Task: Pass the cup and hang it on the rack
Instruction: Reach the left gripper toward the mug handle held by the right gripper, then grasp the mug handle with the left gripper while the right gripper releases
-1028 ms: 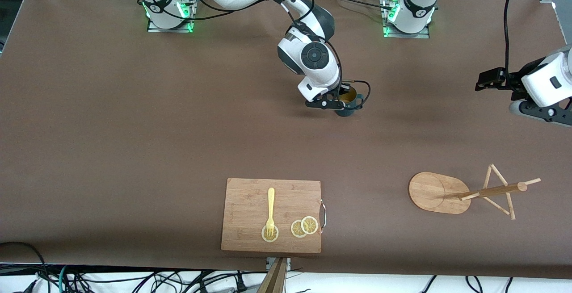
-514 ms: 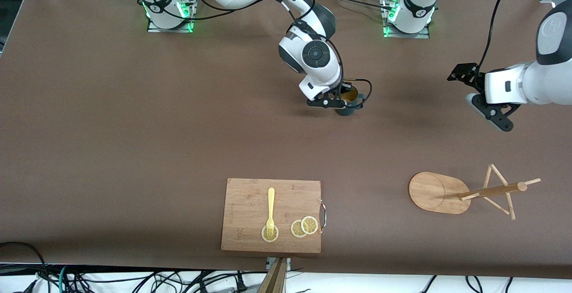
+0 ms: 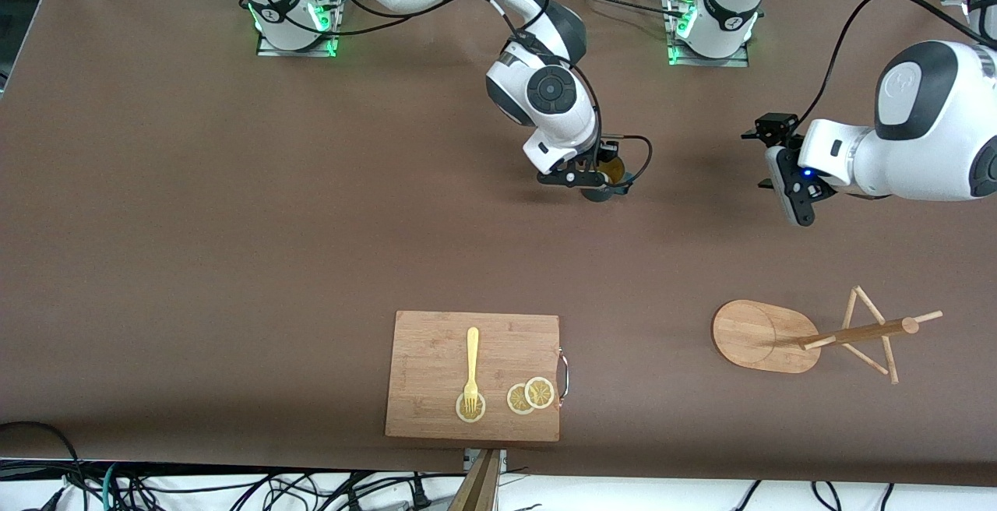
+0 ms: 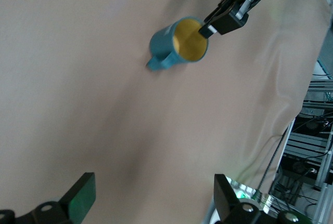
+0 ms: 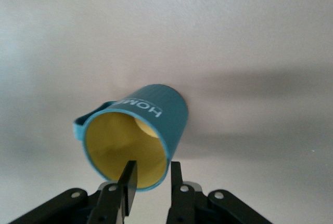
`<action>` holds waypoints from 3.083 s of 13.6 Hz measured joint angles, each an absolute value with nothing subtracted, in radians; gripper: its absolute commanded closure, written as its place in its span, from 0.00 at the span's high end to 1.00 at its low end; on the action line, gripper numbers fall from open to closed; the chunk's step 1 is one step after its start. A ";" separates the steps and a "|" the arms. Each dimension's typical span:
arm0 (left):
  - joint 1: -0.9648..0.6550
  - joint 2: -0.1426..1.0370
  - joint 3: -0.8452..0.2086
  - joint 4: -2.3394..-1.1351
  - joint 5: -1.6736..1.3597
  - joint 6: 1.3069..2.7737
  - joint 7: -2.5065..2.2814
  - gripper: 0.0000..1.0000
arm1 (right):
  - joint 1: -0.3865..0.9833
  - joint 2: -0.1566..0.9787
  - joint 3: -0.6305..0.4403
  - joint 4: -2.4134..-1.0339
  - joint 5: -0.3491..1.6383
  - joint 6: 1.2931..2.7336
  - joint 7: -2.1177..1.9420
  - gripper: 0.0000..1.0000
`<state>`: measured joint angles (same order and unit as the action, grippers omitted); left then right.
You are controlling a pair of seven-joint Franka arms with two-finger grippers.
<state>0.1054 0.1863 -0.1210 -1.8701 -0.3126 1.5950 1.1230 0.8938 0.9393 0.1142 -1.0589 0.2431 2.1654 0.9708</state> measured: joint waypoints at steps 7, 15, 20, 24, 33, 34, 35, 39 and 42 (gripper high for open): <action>0.117 0.179 -0.105 -2.220 -0.676 1.871 1.661 1.00 | 0.710 0.774 0.060 -1.042 0.207 1.940 0.817 1.00; 0.088 0.241 -0.113 -2.365 -1.008 2.043 2.130 1.00 | 0.629 0.576 -0.275 -1.177 0.206 1.710 0.373 1.00; 0.076 0.354 -0.115 -2.368 -1.156 2.082 2.358 1.00 | 0.611 0.344 -0.448 -1.449 0.206 1.679 0.047 1.00; 0.063 0.430 -0.116 -2.368 -1.300 2.085 2.531 1.00 | 0.612 0.285 -0.481 -1.508 0.176 1.656 0.002 1.00; 0.013 0.478 -0.141 -2.363 -1.386 2.143 2.593 1.00 | 0.628 0.164 -0.479 -1.635 0.059 1.678 0.002 1.00; 0.012 0.480 -0.145 -2.363 -1.392 2.144 2.595 0.98 | 0.629 0.151 -0.479 -1.634 0.059 1.673 0.002 1.00; 0.012 0.481 -0.147 -2.363 -1.393 2.145 2.595 0.86 | 0.630 0.139 -0.479 -1.634 0.058 1.660 0.002 1.00; 0.012 0.482 -0.147 -2.363 -1.393 2.145 2.606 0.35 | 0.626 0.109 -0.478 -1.633 0.045 1.637 0.002 1.00; 0.012 0.482 -0.147 -2.363 -1.398 2.147 2.612 0.07 | 0.433 0.098 -0.292 -1.631 0.035 1.620 0.001 1.00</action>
<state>0.0119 0.4817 -0.1467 -2.3629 -1.3978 2.1473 2.6120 0.4328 0.0979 -0.2917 -1.6315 0.0348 1.6198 0.0006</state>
